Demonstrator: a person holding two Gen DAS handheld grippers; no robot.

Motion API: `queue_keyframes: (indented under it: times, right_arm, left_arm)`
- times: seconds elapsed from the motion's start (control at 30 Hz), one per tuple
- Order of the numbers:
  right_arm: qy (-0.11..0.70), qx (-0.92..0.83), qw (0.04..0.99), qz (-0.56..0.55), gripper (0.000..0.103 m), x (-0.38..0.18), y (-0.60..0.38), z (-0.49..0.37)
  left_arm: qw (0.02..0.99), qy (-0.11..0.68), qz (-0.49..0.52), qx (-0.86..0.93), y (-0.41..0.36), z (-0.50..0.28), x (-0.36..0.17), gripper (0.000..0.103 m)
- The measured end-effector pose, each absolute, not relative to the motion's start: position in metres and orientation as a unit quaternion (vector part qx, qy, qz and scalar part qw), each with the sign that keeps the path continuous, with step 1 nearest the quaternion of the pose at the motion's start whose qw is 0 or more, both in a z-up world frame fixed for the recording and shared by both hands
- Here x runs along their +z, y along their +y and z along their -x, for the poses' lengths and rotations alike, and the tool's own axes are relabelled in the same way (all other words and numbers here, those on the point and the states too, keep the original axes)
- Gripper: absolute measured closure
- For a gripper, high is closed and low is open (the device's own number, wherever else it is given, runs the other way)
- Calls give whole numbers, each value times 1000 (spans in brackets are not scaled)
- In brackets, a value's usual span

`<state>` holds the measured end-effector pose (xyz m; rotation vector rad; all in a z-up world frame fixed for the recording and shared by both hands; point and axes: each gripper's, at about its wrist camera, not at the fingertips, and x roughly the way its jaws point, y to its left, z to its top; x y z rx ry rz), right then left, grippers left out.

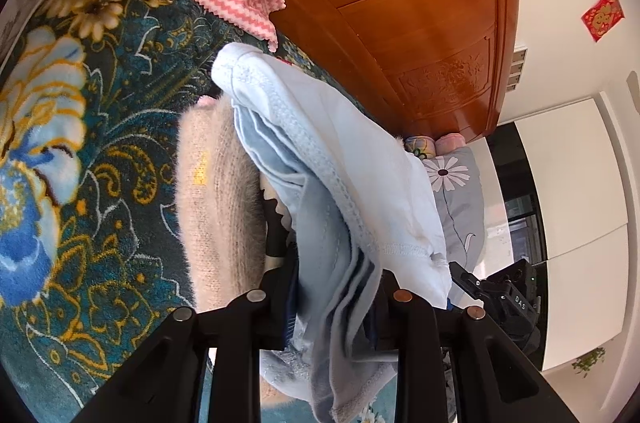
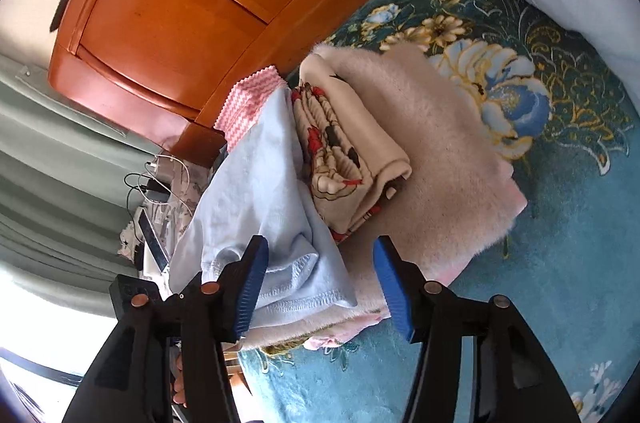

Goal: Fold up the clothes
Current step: 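Lower the folded shirt onto the clothes stack and open both grippers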

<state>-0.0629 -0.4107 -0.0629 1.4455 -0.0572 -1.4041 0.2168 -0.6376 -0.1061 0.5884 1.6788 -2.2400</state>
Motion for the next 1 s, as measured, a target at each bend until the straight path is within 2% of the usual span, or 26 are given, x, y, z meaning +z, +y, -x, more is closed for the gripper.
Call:
queue_keyframes:
  times: [0.17,0.27,0.3,0.33,0.4,0.43,0.5,0.67,0.8,0.87,1.0]
  right_arm:
    - [-73,-573,528,-622,47,-71,-414,62]
    - [-58,-573,531,-622,49,-57,-419,49]
    - [-44,-578,530,-619,62,-51,-420,43]
    - [-24,-587,530,-612,81,-45,-423,38]
    - [15,-606,527,-595,94,-34,-430,30]
    - [26,-613,524,-590,95,-31,-433,28]
    - [32,-620,520,-586,96,-24,-438,29]
    - [12,-632,565,-531,97,32,-447,33]
    - [-17,-643,612,-461,97,85,-444,37]
    - [-15,-648,606,-461,97,76,-439,44]
    - [22,-654,539,-530,97,1,-438,62]
  left_arm:
    - [147,566,-218,-782,-638,-217,-96,74]
    - [160,545,-230,-790,-637,-216,-84,75]
    - [162,540,-232,-793,-636,-214,-80,76]
    - [164,534,-234,-796,-636,-212,-74,76]
    - [164,518,-233,-806,-639,-208,-58,79]
    - [164,511,-233,-811,-640,-206,-50,79]
    - [164,495,-232,-821,-643,-201,-35,86]
    - [156,461,-215,-847,-648,-193,7,87]
    - [149,483,-229,-832,-646,-194,-13,84]
    - [145,493,-236,-824,-645,-195,-23,83]
    - [138,514,-250,-809,-643,-196,-43,82]
